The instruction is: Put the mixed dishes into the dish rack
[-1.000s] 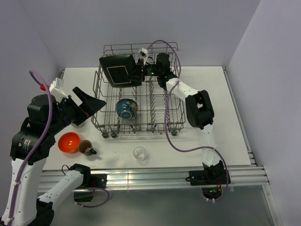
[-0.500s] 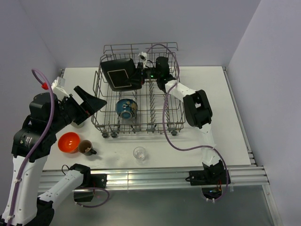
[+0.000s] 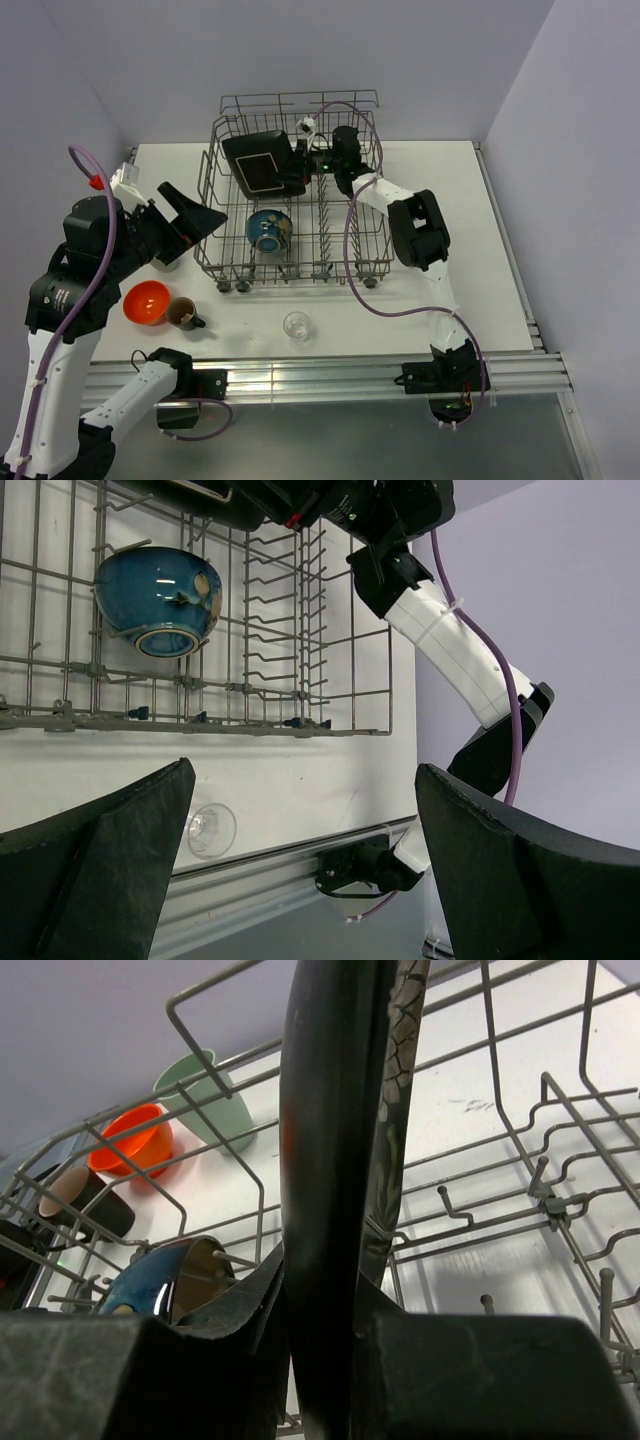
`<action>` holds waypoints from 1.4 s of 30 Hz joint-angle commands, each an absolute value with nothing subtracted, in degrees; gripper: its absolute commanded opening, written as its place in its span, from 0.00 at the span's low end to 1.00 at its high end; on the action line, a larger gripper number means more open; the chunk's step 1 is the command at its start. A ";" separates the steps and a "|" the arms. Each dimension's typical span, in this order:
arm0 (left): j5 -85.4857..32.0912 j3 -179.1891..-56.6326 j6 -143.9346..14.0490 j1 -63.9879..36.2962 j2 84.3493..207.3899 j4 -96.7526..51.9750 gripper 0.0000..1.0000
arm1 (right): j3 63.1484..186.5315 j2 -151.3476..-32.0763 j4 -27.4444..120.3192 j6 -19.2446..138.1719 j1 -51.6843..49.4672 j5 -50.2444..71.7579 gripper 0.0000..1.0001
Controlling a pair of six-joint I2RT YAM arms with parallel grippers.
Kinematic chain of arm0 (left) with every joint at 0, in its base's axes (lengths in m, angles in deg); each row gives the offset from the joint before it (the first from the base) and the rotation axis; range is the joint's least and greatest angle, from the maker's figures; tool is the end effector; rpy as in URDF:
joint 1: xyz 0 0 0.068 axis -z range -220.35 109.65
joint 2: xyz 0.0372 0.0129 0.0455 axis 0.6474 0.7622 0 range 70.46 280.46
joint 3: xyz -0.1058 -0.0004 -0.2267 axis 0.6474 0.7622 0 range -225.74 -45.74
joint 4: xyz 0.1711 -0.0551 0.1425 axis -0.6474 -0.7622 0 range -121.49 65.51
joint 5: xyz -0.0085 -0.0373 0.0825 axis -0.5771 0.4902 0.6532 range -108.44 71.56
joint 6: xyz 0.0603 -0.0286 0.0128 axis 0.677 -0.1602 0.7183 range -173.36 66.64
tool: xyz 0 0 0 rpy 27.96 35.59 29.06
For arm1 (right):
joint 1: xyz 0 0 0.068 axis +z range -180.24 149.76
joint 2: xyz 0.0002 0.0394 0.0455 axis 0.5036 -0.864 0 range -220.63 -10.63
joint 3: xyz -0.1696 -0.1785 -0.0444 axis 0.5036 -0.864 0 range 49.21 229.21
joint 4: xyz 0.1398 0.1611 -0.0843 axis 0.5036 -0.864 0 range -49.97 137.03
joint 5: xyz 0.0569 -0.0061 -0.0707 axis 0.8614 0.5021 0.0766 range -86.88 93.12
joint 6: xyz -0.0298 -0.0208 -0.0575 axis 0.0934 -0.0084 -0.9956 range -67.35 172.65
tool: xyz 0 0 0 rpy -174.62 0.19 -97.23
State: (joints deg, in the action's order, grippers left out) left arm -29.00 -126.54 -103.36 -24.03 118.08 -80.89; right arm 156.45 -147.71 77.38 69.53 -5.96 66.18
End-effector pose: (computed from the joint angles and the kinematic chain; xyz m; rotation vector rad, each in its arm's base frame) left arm 0.1109 -0.0430 0.4062 -0.4829 2.0344 -0.9140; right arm 0.4424 0.2530 0.2256 -1.0181 1.4295 1.3862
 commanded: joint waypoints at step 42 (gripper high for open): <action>-24.68 -130.99 -98.19 -24.17 121.35 -86.18 0.99 | 144.67 -126.31 56.82 57.22 -4.48 34.68 1.00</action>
State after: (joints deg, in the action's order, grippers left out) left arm -27.23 -128.28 -99.97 -24.03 120.57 -83.71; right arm 146.20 -134.13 62.96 60.86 -5.09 43.15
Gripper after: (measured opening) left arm 0.992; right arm 0.994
